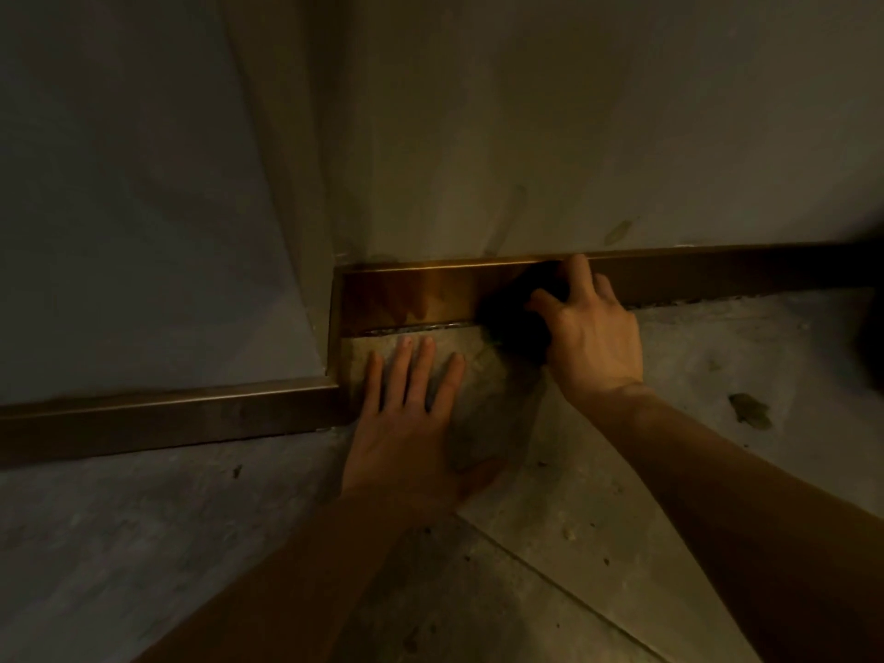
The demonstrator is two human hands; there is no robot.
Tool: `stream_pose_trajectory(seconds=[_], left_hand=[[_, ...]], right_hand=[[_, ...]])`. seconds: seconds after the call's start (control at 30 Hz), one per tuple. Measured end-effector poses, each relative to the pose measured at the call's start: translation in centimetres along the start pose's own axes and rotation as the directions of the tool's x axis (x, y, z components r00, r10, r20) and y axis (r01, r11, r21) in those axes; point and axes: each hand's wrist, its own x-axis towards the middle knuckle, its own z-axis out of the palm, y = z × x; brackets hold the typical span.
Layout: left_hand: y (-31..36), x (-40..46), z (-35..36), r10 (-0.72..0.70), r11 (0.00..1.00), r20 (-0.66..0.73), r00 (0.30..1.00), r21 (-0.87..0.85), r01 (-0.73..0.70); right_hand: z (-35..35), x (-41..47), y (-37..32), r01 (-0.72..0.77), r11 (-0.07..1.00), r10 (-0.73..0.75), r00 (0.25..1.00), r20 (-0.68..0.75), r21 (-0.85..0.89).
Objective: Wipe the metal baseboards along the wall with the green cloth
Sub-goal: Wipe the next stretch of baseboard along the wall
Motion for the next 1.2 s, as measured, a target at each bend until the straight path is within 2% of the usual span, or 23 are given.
stream_pose_trajectory(seconds=[0.3, 0.47, 0.53, 0.63, 0.8, 0.93, 1.03, 1.13, 1.2], left_hand=[[0.0, 0.2, -0.3, -0.002, 1.000, 0.048, 0.999, 0.012, 0.001], [-0.5, 0.7, -0.9, 0.011, 1.000, 0.184, 0.983, 0.022, -0.016], [-0.8, 0.9, -1.5, 0.020, 0.999, 0.237, 0.971, -0.039, -0.011], [-1.0, 0.8, -2.4, 0.034, 0.997, 0.243, 0.969, -0.080, -0.015], [0.3, 0.0, -4.6, -0.016, 0.959, 0.176, 0.984, -0.275, 0.065], [2.1, 0.0, -7.5, 0.067, 0.902, 0.148, 0.987, -0.431, 0.003], [2.6, -0.2, -9.6, 0.111, 0.834, 0.104, 0.988, -0.550, -0.036], [1.8, -1.6, -11.5, 0.118, 0.835, -0.035, 0.992, -0.538, -0.118], [1.3, -2.7, -12.4, 0.127, 0.875, -0.089, 0.988, -0.459, -0.153]], right_hand=[[-1.0, -1.3, 3.5, -0.247, 0.968, 0.248, 0.969, -0.005, 0.045], [-1.8, -3.4, 4.6, -0.293, 0.952, 0.290, 0.956, 0.046, 0.084], [-2.5, -4.5, 4.7, -0.296, 0.946, 0.292, 0.955, 0.050, 0.129], [-3.9, -5.6, 4.3, -0.286, 0.927, 0.279, 0.958, 0.062, 0.241], [-6.2, -6.4, 2.4, -0.365, 0.782, 0.301, 0.931, 0.206, 0.505], [-8.2, -7.0, -0.2, -0.399, 0.601, 0.218, 0.916, 0.338, 0.693], [-9.7, -7.2, -2.1, -0.380, 0.471, 0.137, 0.923, 0.359, 0.797], [-11.6, -7.8, -3.3, -0.382, 0.332, 0.070, 0.922, 0.382, 0.862], [-12.4, -8.3, -3.3, -0.386, 0.309, 0.031, 0.918, 0.396, 0.869]])
